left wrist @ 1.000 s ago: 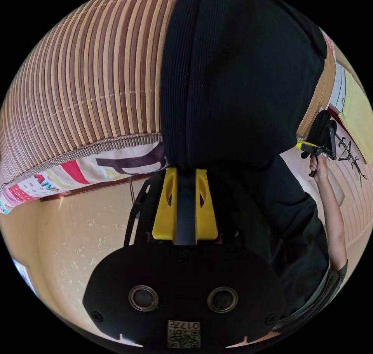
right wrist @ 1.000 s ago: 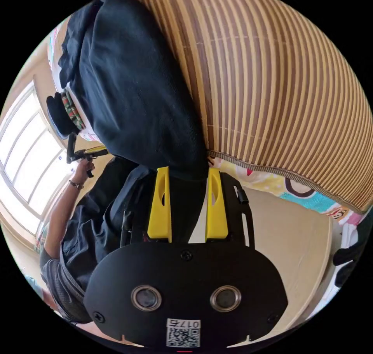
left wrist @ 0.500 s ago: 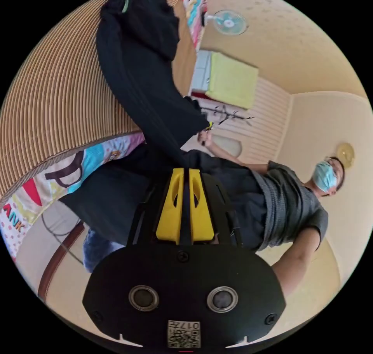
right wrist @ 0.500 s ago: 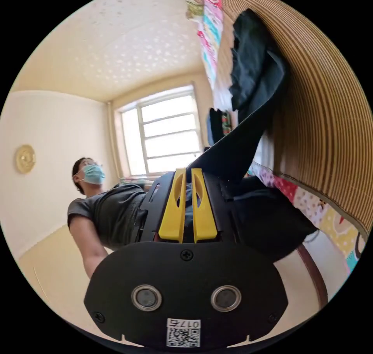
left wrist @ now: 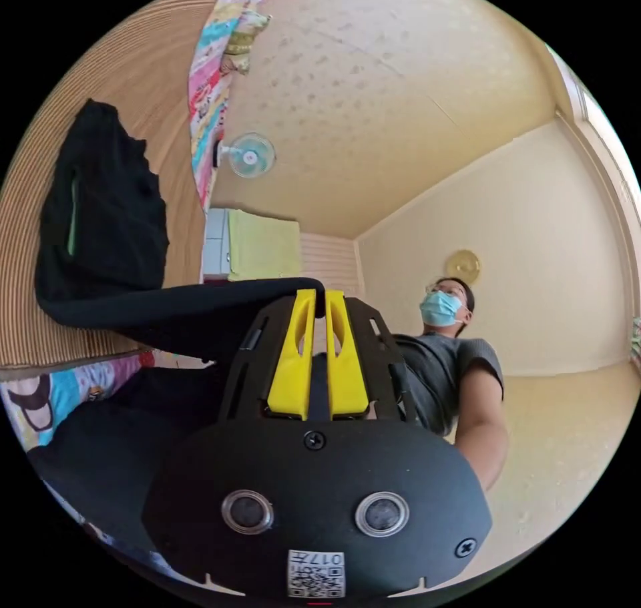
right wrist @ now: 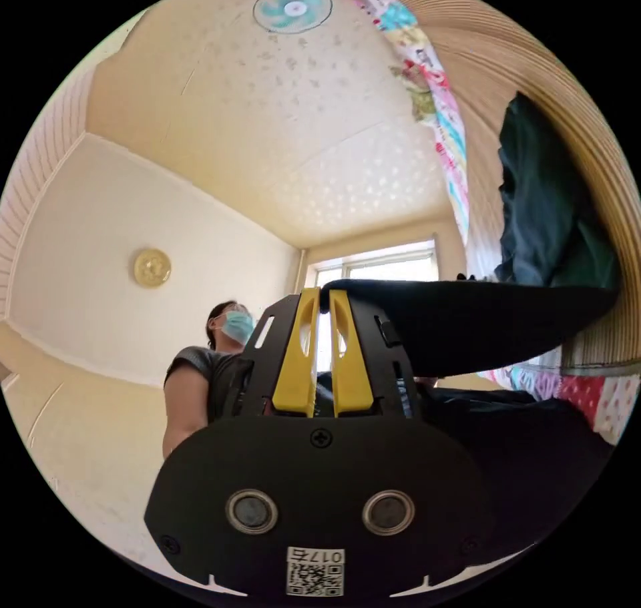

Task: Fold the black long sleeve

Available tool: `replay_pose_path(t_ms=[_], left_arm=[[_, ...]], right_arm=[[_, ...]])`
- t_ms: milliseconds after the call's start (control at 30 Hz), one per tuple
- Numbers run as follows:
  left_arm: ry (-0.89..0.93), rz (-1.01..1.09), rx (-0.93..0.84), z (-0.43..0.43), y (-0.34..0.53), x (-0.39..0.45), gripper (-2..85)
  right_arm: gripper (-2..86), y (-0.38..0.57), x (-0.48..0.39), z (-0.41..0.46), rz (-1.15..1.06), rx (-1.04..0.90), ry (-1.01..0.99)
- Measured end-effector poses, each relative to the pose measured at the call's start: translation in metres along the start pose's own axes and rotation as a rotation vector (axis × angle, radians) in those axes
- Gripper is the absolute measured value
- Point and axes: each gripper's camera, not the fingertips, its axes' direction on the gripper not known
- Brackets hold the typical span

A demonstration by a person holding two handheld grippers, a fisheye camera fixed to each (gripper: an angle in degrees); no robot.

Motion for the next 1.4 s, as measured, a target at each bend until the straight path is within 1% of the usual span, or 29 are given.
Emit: replay_pose_path(t_ms=[67,133,200,300,367,433,500,533,600,633,700,733,767,800,867,900,967,1033,1100,1167,1200,1267,1300,1367,1400], left_arm=[[-0.082,-0.095,0.117,-0.002,-0.019,-0.018,1.7],[-0.170,-0.180,0.221,0.009,-0.038,-0.030,1.9],[-0.218,-0.231,0.327,0.035,-0.068,-0.039,2.1],[-0.219,-0.207,0.398,0.067,-0.116,-0.042,2.6],[-0.257,-0.178,0.418,0.080,-0.144,-0.038,3.3],[-0.318,-0.148,0.428,0.088,-0.168,-0.032,5.8],[-0.393,-0.121,0.409,0.091,-0.191,-0.028,11.2],[-0.421,-0.120,0.395,0.091,-0.194,-0.029,12.2],[-0.637,-0.148,0.297,0.094,-0.198,-0.034,13.8],[-0.704,-0.157,0.264,0.095,-0.198,-0.036,14.2],[-0.952,-0.201,0.094,0.101,-0.189,-0.058,16.2],[-1.003,-0.218,0.046,0.103,-0.186,-0.066,16.7],[-1.078,-0.250,-0.042,0.107,-0.178,-0.084,18.1],[-1.105,-0.274,-0.122,0.112,-0.169,-0.102,19.2],[-1.087,-0.295,-0.208,0.119,-0.159,-0.127,20.0],[-1.056,-0.295,-0.244,0.125,-0.154,-0.140,19.7],[-0.996,-0.315,-0.277,0.134,-0.151,-0.158,16.5],[-0.966,-0.338,-0.276,0.142,-0.152,-0.169,13.4],[-0.955,-0.317,-0.306,0.156,-0.155,-0.172,9.1],[-0.955,-0.290,-0.348,0.170,-0.158,-0.170,6.5],[-0.966,-0.248,-0.372,0.183,-0.160,-0.163,6.3],[-1.010,-0.171,-0.412,0.206,-0.160,-0.149,6.1],[-1.046,-0.129,-0.428,0.222,-0.158,-0.140,6.0],[-1.085,-0.066,-0.439,0.248,-0.154,-0.129,6.1],[-1.108,-0.030,-0.443,0.266,-0.151,-0.124,6.1]], right_arm=[[2.5,-0.018,0.018,-0.018,0.104,0.219,0.155],[2.7,-0.035,0.030,-0.019,0.172,0.337,0.212],[2.8,-0.057,0.039,-0.008,0.197,0.404,0.230],[3.2,-0.103,0.047,0.024,0.175,0.450,0.210],[3.7,-0.136,0.049,0.050,0.172,0.470,0.205],[4.5,-0.154,0.052,0.065,0.178,0.486,0.193],[4.6,-0.165,0.056,0.072,0.128,0.496,0.138],[4.1,-0.167,0.057,0.075,0.087,0.500,0.118],[3.2,-0.167,0.062,0.078,0.072,0.458,0.131],[2.6,-0.164,0.068,0.080,0.094,0.397,0.174],[1.8,-0.155,0.080,0.085,0.143,0.283,0.284],[1.5,-0.146,0.089,0.089,0.184,0.194,0.380],[1.5,-0.134,0.100,0.093,0.237,0.101,0.489],[1.5,-0.128,0.106,0.096,0.266,0.056,0.543],[1.9,-0.103,0.133,0.108,0.385,-0.107,0.726],[2.1,-0.097,0.139,0.112,0.406,-0.143,0.758],[3.7,-0.082,0.158,0.137,0.437,-0.283,0.832],[6.2,-0.081,0.170,0.162,0.436,-0.375,0.866],[9.4,-0.087,0.178,0.197,0.414,-0.461,0.898],[13.0,-0.097,0.188,0.258,0.350,-0.599,0.943],[13.6,-0.100,0.191,0.276,0.331,-0.642,0.960],[16.5,-0.105,0.200,0.348,0.244,-0.814,1.046],[17.2,-0.105,0.203,0.365,0.226,-0.850,1.071],[20.2,-0.105,0.215,0.424,0.179,-0.949,1.189],[21.0,-0.105,0.219,0.436,0.172,-0.972,1.216]])
